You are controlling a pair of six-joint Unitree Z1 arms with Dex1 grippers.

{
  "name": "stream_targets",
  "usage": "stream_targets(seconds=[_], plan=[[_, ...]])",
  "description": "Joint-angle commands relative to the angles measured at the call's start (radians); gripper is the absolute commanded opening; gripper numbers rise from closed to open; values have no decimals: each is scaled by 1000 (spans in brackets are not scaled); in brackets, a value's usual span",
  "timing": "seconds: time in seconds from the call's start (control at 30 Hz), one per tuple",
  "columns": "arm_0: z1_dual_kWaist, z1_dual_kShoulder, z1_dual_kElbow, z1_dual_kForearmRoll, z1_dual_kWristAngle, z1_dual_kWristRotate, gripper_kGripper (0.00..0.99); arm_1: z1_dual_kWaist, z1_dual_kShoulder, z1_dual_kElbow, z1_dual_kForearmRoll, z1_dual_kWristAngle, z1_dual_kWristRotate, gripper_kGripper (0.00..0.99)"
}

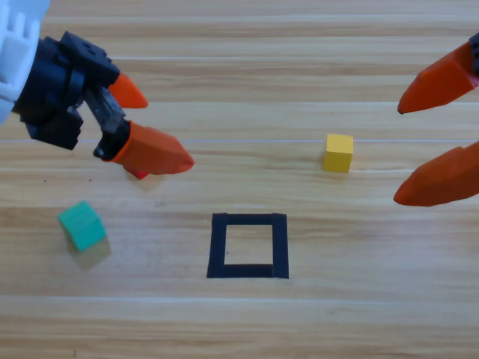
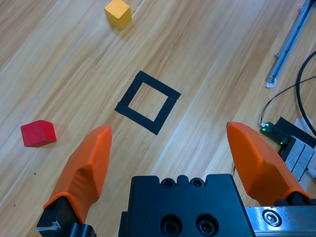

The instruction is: Stack the blocks in the rectangular block: red at the bottom, yellow in the middle, green on top

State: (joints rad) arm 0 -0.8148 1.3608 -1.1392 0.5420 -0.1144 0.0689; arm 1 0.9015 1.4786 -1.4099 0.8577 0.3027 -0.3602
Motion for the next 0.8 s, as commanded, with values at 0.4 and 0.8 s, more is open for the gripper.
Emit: stream_targets(seconds=[0.4, 0.8], plan=[[-21, -2, 22, 16, 47, -14, 989, 22, 28, 35, -34, -19, -2, 986], [-21, 7, 15, 4, 79, -64, 976, 23, 31, 35, -35, -22, -2, 986]])
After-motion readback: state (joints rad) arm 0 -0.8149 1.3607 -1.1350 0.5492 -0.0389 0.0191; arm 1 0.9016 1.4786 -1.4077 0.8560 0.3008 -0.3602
